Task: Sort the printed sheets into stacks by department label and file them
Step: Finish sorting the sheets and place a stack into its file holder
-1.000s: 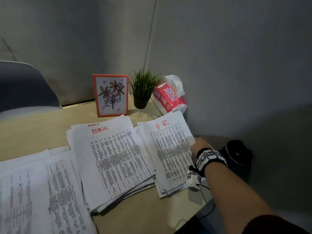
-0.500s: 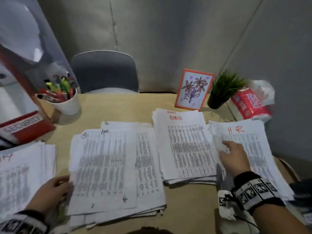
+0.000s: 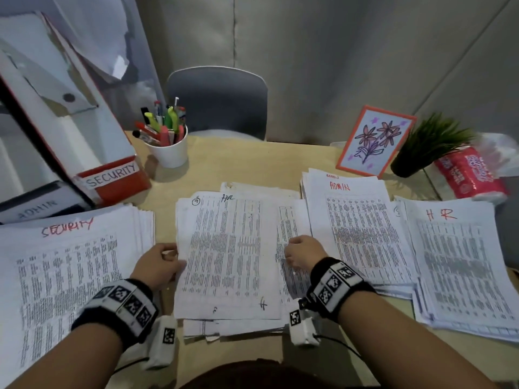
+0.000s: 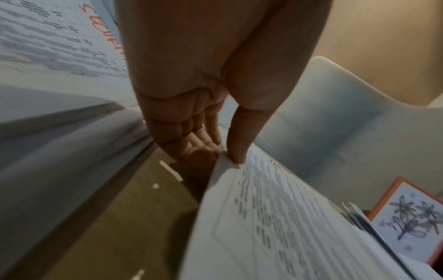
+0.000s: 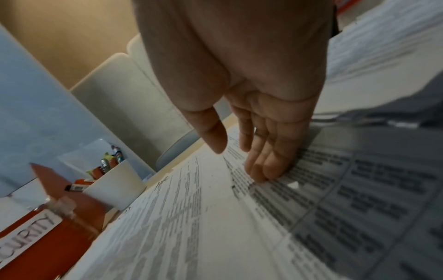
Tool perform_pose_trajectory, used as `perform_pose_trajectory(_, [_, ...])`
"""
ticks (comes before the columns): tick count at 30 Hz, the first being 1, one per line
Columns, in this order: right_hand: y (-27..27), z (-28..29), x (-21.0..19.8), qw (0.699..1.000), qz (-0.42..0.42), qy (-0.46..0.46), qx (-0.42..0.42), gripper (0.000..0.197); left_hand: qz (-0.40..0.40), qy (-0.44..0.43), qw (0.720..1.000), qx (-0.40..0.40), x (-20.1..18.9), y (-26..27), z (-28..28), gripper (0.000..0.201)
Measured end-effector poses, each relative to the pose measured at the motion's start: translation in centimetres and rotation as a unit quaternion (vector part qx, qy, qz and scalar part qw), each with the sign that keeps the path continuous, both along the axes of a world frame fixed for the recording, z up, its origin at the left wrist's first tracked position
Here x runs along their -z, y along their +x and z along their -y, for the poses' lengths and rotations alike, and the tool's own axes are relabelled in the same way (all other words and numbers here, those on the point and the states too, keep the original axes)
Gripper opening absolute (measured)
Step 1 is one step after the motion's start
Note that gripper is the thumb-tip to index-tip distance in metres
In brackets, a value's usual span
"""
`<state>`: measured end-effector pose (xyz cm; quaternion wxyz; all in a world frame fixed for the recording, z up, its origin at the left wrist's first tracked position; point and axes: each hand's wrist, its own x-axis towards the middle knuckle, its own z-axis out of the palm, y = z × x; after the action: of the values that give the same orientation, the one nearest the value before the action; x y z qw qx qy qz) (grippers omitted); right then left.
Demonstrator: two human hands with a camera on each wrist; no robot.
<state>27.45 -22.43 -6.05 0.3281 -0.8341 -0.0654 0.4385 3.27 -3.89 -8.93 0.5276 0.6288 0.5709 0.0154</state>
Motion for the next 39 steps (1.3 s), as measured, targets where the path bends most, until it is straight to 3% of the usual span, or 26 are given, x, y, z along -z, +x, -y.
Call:
perform_pose_trajectory(3, [-1.0, -1.0, 0.0, 0.995, -0.074, 0.007, 0.061, 0.002, -0.036, 0.029, 0.998, 0.03, -0.3, 0.1, 0.3, 0.035])
perform_pose_trajectory(6, [-1.4, -1.4, 0.0, 0.996, -0.076, -0.015, 0.049, 0.014, -0.058, 0.039, 0.995, 0.074, -0.5, 0.2, 0.5, 0.028])
perform_pose_trajectory(10, [-2.1, -1.3, -0.1, 0.998, -0.02, -0.032, -0.048, 0.028, -0.057, 0.041, 0.994, 0.085, -1.0, 0.2, 0.6, 0.023])
perform_pose_trajectory(13, [-3.0, -1.0, 0.0, 0.997, 0.047, -0.016, -0.057, 0.026, -0.046, 0.035, 0.996, 0.07, -1.1, 0.2, 0.4, 0.035])
perform_pose_trajectory(18, [-1.7, 0.2, -0.6, 0.993, 0.108, 0.022, 0.037, 0.007, -0.037, 0.032, 0.998, 0.042, -1.1, 0.3, 1.0, 0.065])
perform_pose_trajectory(23, [0.9, 3.4, -2.3, 0.965, 0.114, 0.091, 0.219, 0.012, -0.036, 0.064, 0.995, 0.066, -1.4, 0.6, 2.4, 0.087])
perform_pose_trajectory(26, [2.4, 5.1, -2.5, 0.946, 0.095, 0.116, 0.288, 0.013, -0.023, 0.084, 0.993, 0.076, -1.6, 0.8, 3.2, 0.103])
perform_pose_trajectory(30, [4.6, 7.7, -1.4, 0.945, 0.125, 0.086, 0.289, 0.025, -0.011, 0.092, 0.993, 0.073, -1.8, 0.9, 3.5, 0.108])
perform_pose_trajectory(39, [4.2, 8.1, -2.1, 0.954, 0.105, 0.072, 0.271, 0.012, -0.003, 0.093, 0.993, 0.066, -1.2, 1.1, 3.2, 0.105])
